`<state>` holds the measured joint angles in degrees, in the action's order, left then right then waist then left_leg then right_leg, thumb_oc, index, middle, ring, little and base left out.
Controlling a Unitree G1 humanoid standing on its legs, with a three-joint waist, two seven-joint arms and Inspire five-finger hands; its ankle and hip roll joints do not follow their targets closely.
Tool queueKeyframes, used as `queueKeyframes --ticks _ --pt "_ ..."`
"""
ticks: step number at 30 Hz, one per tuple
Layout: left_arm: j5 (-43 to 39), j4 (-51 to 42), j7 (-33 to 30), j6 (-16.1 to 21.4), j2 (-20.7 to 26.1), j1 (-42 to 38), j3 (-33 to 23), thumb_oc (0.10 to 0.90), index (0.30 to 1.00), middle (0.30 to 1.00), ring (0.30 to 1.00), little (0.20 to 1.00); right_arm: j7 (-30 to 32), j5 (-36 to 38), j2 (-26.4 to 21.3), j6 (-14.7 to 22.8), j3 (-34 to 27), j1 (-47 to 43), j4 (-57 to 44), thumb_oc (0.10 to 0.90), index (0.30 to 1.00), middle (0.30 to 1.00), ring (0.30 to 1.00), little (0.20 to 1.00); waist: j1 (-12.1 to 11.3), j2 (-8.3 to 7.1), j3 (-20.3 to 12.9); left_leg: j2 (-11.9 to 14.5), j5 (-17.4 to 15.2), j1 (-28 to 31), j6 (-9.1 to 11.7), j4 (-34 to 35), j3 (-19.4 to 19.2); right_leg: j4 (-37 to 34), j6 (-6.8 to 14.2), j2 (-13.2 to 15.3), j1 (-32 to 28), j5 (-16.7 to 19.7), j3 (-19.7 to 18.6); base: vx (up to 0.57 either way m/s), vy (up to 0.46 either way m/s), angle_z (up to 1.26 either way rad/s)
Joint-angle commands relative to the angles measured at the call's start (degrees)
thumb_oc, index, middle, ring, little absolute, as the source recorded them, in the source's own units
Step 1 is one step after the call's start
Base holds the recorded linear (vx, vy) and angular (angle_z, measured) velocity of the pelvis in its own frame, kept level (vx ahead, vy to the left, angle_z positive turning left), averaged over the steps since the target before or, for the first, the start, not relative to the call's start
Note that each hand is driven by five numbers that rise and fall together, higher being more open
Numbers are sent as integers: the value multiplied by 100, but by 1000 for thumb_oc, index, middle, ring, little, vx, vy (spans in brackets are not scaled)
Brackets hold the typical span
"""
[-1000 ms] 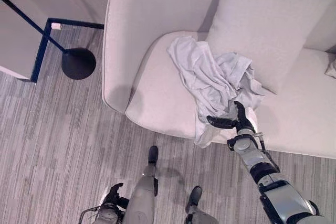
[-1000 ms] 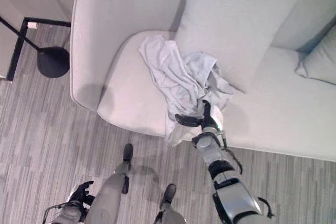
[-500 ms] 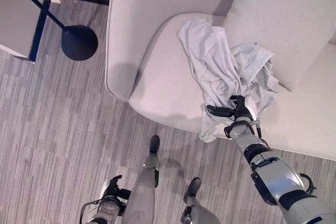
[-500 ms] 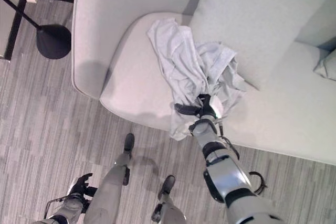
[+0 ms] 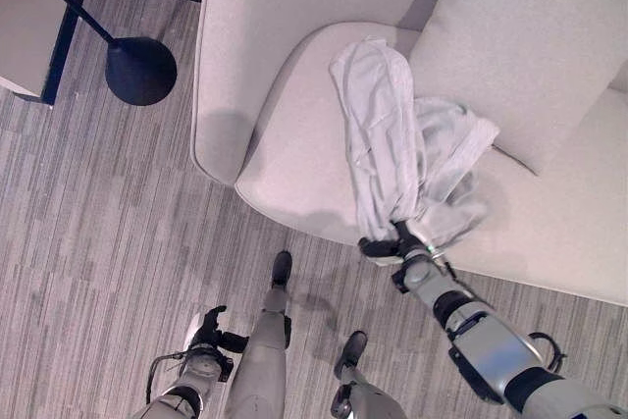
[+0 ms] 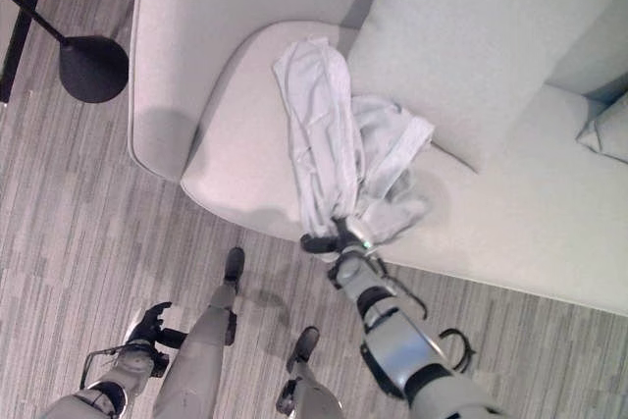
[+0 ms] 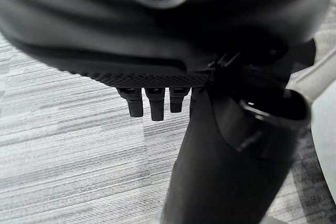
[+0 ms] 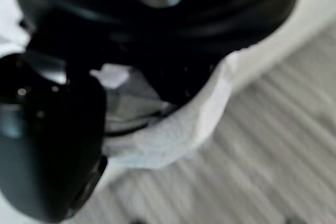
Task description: Hang the clothes on the sofa on the clothes rack.
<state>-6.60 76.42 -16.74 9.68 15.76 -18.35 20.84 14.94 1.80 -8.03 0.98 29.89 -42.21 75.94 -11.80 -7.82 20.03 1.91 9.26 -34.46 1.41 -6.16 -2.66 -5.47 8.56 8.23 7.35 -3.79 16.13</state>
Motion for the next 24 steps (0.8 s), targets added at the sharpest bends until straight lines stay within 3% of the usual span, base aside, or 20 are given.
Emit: queueKeyframes --ticks 1,6,7,8,12,16,17,20,21,24 --pt "176 282 -162 -22 43 51 139 800 900 900 900 900 -28 434 -198 159 -86 188 -312 400 300 300 300 300 -92 28 48 -180 -1213 -50 -92 -613 -27 299 -235 -96 198 60 -535 0 0 0" --pt "191 359 -204 -65 82 -45 75 800 900 900 900 900 -193 1698 -128 375 -493 424 -684 400 300 300 300 300 -14 36 -31 -185 -1251 33 -100 -617 -46 330 -243 -95 152 7 -539 0 0 0" --pt "187 378 -215 -79 104 -87 52 800 900 900 900 900 -245 2279 -139 464 -689 472 -859 400 300 300 300 300 12 62 -58 -192 -1241 85 -96 -571 -50 342 -242 -93 149 0 -547 -25 41 0" --pt "159 377 -242 -83 123 -136 28 800 900 900 900 900 -284 3366 -108 655 -1063 504 -1125 400 300 300 300 300 48 108 -71 -195 -1219 155 -82 -507 -50 381 -241 -89 176 -4 -558 -31 39 0" --pt "119 344 -296 -107 134 -40 -96 800 900 900 900 900 -537 5127 59 1058 -1551 618 -2064 400 300 300 300 300 73 216 -44 -196 -1163 272 -55 -393 -83 483 -235 -67 231 -29 -570 -24 27 0" --pt "197 271 -340 -111 58 240 -128 800 900 900 900 900 -849 5912 191 1283 -1535 807 -2912 400 300 300 300 300 47 264 -45 -181 -1133 381 -37 -349 -95 532 -229 -46 184 -55 -575 0 0 0" --pt "250 271 -354 -148 -33 464 -195 800 900 900 900 900 -1157 6443 279 1439 -1522 906 -3570 400 300 300 300 300 11 264 -106 -178 -1132 525 -32 -312 -106 547 -229 -30 73 -93 -549 0 0 0" --pt "272 277 -353 -167 -44 524 -224 800 900 900 900 900 -1230 6543 295 1471 -1487 948 -3783 400 300 300 300 300 -4 255 -135 -181 -1134 590 -29 -299 -109 547 -232 -22 12 -112 -544 26 -21 1" --pt "382 292 -357 -218 -68 630 -255 800 900 900 900 900 -1338 6664 306 1633 -1466 1045 -4388 400 300 300 300 300 -22 237 -239 -190 -1137 740 -31 -269 -118 540 -232 3 -134 -150 -532 47 -31 -2" --pt "478 286 -349 -254 -103 703 -254 800 900 900 900 900 -1366 6708 275 1836 -1546 1083 -4859 400 300 300 300 300 -31 220 -371 -223 -1123 912 -41 -188 -105 523 -228 20 -286 -188 -502 37 -23 1"
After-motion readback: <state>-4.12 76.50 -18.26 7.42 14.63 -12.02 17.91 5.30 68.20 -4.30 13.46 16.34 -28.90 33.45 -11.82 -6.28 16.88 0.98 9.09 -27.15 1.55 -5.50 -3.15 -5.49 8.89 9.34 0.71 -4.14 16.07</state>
